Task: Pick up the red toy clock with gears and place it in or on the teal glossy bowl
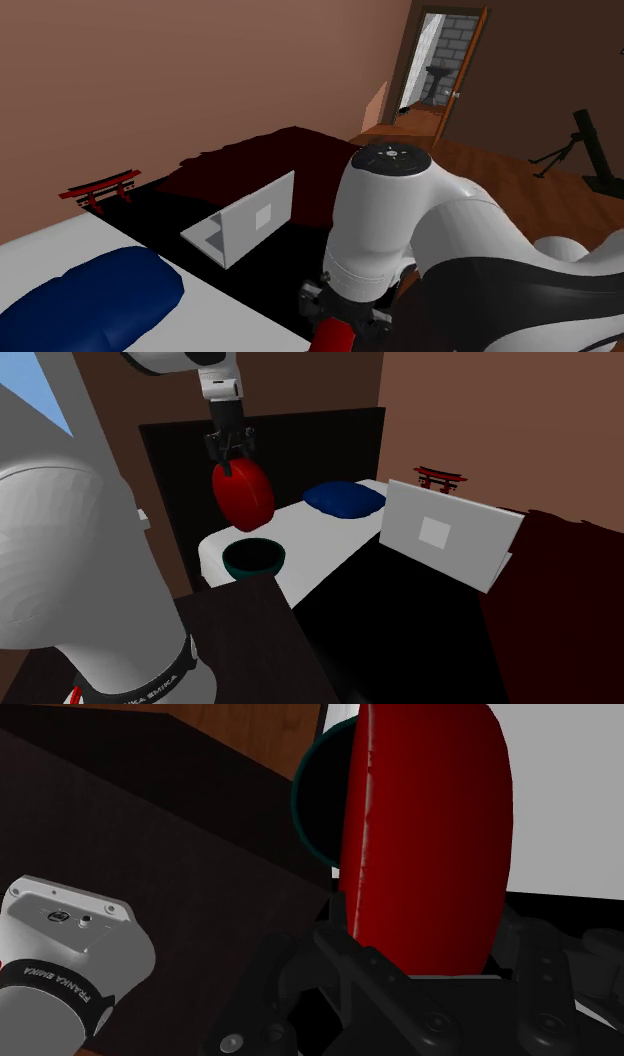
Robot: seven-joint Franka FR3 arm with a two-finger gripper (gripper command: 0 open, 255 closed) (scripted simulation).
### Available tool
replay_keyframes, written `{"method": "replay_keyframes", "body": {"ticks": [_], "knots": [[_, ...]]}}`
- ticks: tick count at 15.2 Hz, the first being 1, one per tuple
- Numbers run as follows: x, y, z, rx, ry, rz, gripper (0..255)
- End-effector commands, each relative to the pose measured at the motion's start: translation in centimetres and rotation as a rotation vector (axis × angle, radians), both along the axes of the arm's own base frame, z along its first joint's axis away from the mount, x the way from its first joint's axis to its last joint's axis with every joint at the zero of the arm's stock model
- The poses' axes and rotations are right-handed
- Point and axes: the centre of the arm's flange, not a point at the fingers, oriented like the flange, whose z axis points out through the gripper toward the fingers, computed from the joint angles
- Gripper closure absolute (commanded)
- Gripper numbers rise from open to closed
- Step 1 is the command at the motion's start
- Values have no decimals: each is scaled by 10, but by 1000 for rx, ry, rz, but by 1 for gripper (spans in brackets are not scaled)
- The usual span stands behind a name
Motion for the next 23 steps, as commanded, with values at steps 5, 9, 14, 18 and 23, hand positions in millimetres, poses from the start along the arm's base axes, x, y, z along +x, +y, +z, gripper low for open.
{"method": "replay_keyframes", "body": {"ticks": [5, 9, 14, 18, 23], "knots": [[1, 0, -32, 2, -2, 0, 255], [1, 0, -53, 2, -2, 0, 255], [1, 0, -79, 2, -2, 0, 255], [1, 0, -98, 2, -2, 0, 255], [1, 0, -98, 2, -2, 0, 255]]}}
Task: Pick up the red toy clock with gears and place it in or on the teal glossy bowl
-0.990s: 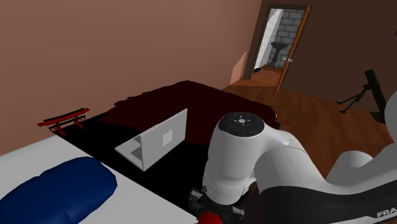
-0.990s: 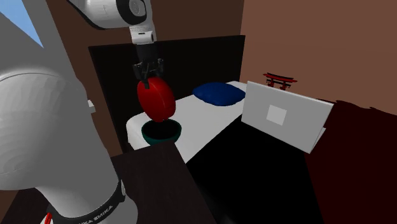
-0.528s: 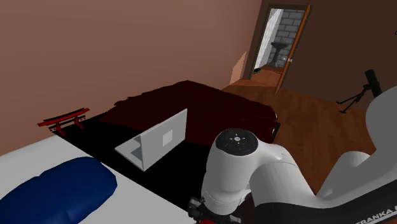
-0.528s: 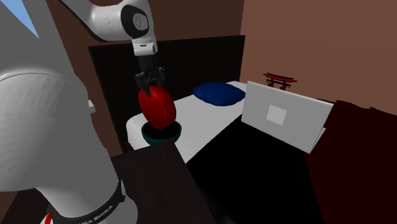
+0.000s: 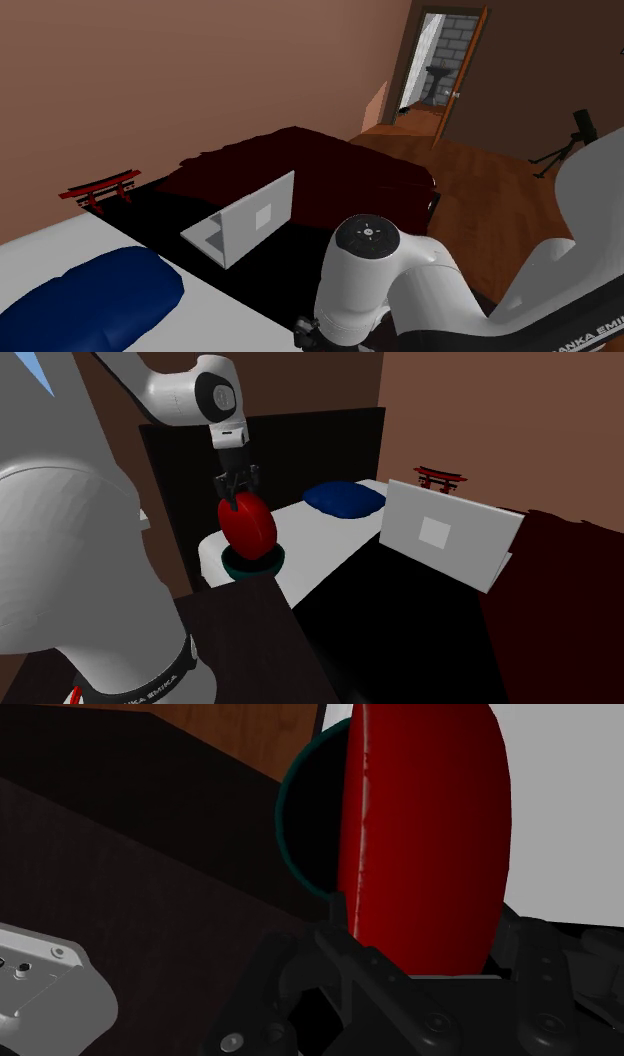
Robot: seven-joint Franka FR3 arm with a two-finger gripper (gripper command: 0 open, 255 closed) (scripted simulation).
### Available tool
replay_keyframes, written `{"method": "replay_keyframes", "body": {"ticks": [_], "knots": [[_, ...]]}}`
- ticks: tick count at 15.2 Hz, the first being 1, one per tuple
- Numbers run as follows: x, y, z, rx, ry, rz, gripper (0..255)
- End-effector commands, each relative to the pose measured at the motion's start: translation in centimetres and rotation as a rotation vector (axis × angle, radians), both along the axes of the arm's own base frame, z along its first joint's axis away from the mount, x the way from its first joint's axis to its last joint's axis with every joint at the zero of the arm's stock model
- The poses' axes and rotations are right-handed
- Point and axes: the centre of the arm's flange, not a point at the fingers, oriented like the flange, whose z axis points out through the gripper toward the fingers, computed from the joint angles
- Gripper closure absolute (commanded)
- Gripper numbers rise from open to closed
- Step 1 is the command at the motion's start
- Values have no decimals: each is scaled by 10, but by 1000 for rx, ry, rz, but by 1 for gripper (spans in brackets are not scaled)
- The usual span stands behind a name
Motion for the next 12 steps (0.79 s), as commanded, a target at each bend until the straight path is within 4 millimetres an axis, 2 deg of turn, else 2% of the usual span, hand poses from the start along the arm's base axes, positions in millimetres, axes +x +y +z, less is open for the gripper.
{"method": "replay_keyframes", "body": {"ticks": [1, 2, 3, 8, 12], "knots": [[0, 0, 0, 1, -1, 0, 255], [0, 0, 0, 1, -1, 0, 255], [0, 0, 0, 1, -1, 0, 0], [0, 0, 0, 1, -1, 0, 0], [-2, 2, 50, 1, -1, 0, 0]]}}
